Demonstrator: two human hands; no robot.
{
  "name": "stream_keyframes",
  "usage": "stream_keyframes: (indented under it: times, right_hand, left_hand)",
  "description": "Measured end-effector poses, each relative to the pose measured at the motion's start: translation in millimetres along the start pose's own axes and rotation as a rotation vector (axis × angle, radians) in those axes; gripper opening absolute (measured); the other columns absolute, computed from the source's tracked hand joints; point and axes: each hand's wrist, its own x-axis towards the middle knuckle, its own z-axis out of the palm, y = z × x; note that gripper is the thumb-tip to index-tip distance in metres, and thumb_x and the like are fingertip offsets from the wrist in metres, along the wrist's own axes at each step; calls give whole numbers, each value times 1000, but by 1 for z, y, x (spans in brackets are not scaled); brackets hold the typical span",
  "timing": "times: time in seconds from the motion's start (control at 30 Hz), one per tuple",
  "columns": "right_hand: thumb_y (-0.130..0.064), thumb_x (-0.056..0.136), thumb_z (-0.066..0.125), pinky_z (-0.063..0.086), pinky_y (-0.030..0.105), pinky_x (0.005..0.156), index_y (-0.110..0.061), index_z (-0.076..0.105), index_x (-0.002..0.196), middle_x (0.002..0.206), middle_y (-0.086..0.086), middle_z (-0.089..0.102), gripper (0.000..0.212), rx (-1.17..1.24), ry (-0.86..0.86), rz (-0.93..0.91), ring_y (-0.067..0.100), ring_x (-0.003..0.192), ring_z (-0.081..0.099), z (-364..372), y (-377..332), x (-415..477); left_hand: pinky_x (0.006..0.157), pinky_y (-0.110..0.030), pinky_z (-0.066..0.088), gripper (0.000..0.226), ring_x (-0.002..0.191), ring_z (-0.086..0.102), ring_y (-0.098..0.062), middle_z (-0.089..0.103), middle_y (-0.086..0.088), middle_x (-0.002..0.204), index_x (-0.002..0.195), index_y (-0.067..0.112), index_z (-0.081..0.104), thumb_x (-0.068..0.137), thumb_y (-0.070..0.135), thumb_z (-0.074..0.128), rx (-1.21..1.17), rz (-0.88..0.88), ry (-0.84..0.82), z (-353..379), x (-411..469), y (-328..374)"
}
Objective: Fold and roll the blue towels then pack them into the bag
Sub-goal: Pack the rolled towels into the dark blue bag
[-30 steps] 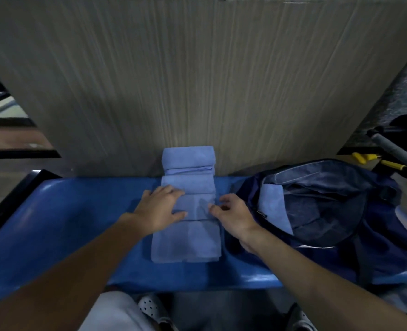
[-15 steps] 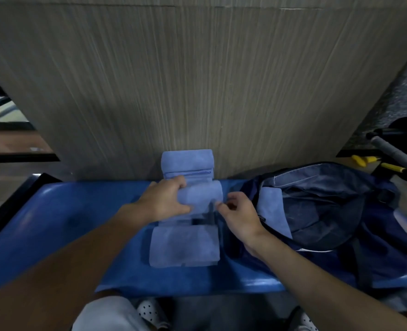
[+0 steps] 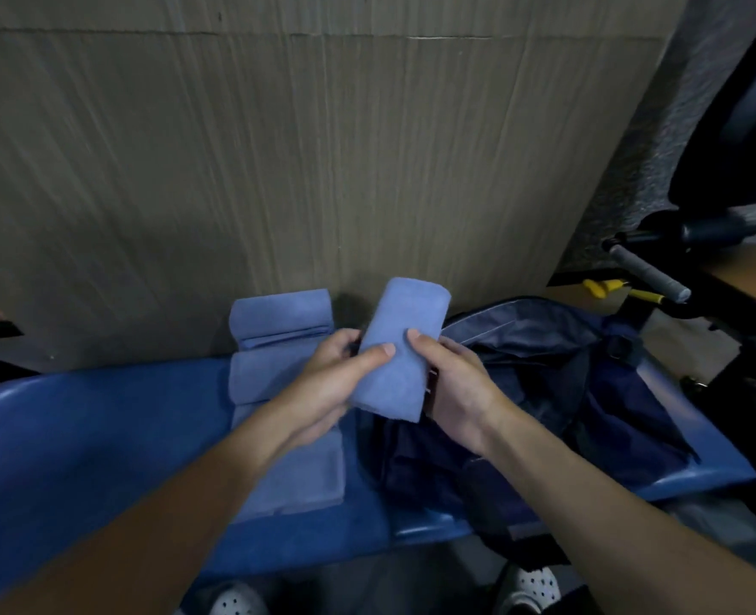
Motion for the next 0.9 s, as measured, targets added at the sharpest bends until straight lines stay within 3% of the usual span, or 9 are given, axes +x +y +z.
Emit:
stream_keyframes:
  times: [0.07,0.17,0.27,0.33,0.43,0.63,0.8,0.9]
  right_hand:
    - [-23,90,67,54,53,90,-3,60,120,110,16,71,37,-40,130,5,34,103,68,-20,-6,0]
    - [-26,89,67,57,50,79,-4,65,107,98,16,73,28,-174,374,27,34,90,70,-60,-17,1]
    - [-28,88,67,56,47,84,-2,62,107,100,15,68,33,-397,497,109,34,91,66,-109,-24,9]
    - [-26,87,68,54,50,88,-1,62,108,103,15,67,34,-505,521,140,33,93,65,-132,-23,19]
    - [-23,87,66,54,51,88,-2,62,105,102,14,67,28,-569,490,158,32,93,66,-147,-22,35]
    - [-24,88,62,53,49,91,-11,60,115,109,8,66,30,-615,394,170,27,98,64,-149,-18,66]
    - [-26,92,57,53,43,88,-7,54,120,112,8,63,33,-717,356,232,25,101,61,-151,-4,76]
    - [-21,95,55,49,44,97,-3,55,120,114,10,62,31,-764,353,259,25,104,60,-152,1,76]
  left_hand:
    - [81,-34,53,24,98,68,-20,71,-9,107,113,9,59,94,22,62,159,45,17,14,12,-7]
    - [83,-18,46,22,98,57,-11,62,-7,113,114,16,60,93,18,63,584,250,57,25,30,-26]
    - [106,-32,38,36,123,48,-15,50,3,132,121,22,63,87,35,64,1043,443,-39,30,43,-54]
    - [112,-35,28,48,138,33,-13,38,8,148,134,25,54,89,40,61,1208,428,-94,40,46,-66]
    - [114,-32,16,59,146,16,-9,23,8,158,145,27,41,92,43,58,1349,407,-92,50,53,-78]
    - [118,-34,12,78,149,3,-12,9,1,163,149,29,29,83,57,59,1509,417,-95,43,63,-86]
    - [120,-33,5,98,149,-6,-11,-3,2,164,154,22,16,78,74,51,1598,416,-119,35,63,-87]
    - [120,-34,1,107,149,-11,-11,-5,2,164,155,20,11,75,81,47,1658,390,-150,32,64,-88]
